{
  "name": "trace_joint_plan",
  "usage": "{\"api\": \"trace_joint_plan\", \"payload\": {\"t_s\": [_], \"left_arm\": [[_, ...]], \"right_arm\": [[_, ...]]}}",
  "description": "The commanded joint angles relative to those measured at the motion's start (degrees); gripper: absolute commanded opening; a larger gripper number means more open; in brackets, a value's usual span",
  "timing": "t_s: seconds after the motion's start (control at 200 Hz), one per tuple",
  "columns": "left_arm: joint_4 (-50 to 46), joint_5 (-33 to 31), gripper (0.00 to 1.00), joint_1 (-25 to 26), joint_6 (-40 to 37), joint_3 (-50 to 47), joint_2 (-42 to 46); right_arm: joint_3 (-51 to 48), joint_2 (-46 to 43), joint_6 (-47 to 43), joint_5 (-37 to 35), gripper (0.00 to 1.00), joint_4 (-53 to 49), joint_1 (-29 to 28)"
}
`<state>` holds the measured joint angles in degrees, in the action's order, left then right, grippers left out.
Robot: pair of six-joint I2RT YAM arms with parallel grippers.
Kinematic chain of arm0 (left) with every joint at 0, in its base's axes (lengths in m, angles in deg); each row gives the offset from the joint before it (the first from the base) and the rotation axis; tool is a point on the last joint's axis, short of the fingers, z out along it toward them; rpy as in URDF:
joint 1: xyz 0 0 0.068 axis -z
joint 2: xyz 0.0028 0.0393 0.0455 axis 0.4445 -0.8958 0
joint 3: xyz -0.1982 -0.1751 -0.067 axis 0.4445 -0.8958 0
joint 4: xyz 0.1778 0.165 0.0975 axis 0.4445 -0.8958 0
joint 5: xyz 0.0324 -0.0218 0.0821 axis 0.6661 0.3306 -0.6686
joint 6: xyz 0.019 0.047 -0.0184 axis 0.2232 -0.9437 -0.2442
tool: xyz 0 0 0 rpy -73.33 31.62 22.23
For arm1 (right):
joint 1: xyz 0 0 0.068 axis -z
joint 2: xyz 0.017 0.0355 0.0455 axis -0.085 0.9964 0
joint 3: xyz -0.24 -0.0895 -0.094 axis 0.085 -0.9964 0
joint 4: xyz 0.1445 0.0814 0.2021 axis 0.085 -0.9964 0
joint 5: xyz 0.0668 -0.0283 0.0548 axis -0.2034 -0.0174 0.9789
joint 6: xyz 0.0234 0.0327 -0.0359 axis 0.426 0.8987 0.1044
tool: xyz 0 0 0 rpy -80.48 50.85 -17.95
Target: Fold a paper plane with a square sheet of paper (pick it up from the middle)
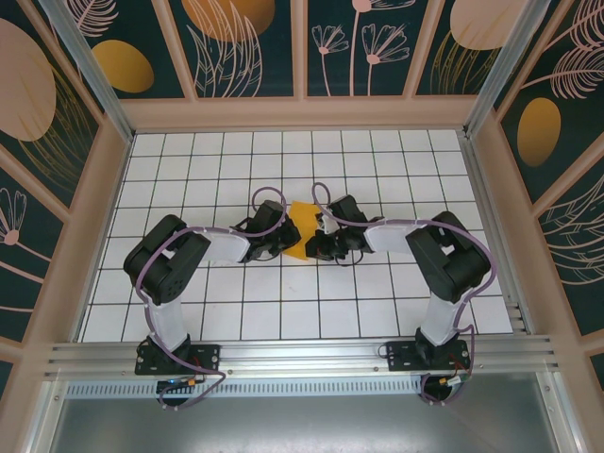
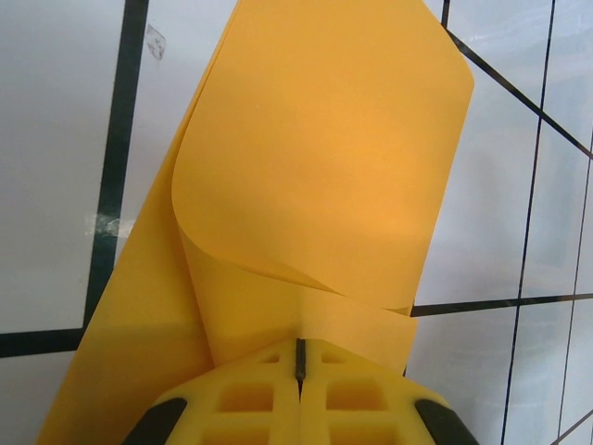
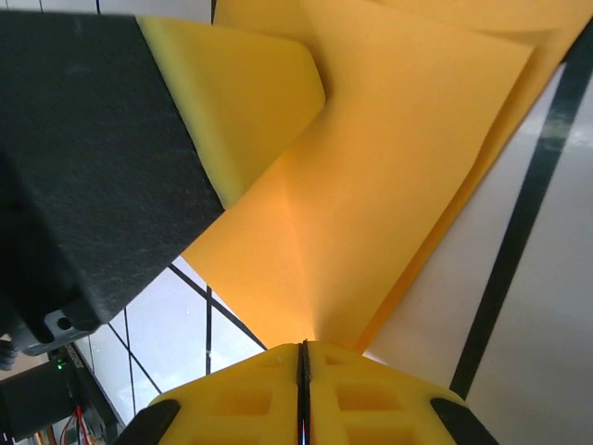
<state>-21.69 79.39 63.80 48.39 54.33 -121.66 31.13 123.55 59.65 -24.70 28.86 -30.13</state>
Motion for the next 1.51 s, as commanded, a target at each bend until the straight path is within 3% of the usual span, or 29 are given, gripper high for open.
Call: {"api": "trace_joint_plan", "payload": {"t_s": [0.0,0.55,0.966,1.501], "left_arm": [[-6.86,-2.14,0.07,-0.49,0.32,-2.46,-0.71],[-4.76,-1.02,0.07,-0.49,-0.22,-3.23,0.32],[-6.90,-0.55,0.11,-1.26,-8.46,1.39,3.07],[-8.38,-0.29,0.12,-4.16,-16.79,4.73,1.93]], "right_arm": [[0.02,-0.59,0.67,-0.35,0.11,0.82,0.30],[2.34,4.19,-0.89,0.62,0.11,-1.33,-0.06],[3.59,5.80,-3.95,-6.32,0.11,-8.76,-0.33],[4.36,6.33,-5.94,-7.80,0.10,-11.09,-0.77]]}}
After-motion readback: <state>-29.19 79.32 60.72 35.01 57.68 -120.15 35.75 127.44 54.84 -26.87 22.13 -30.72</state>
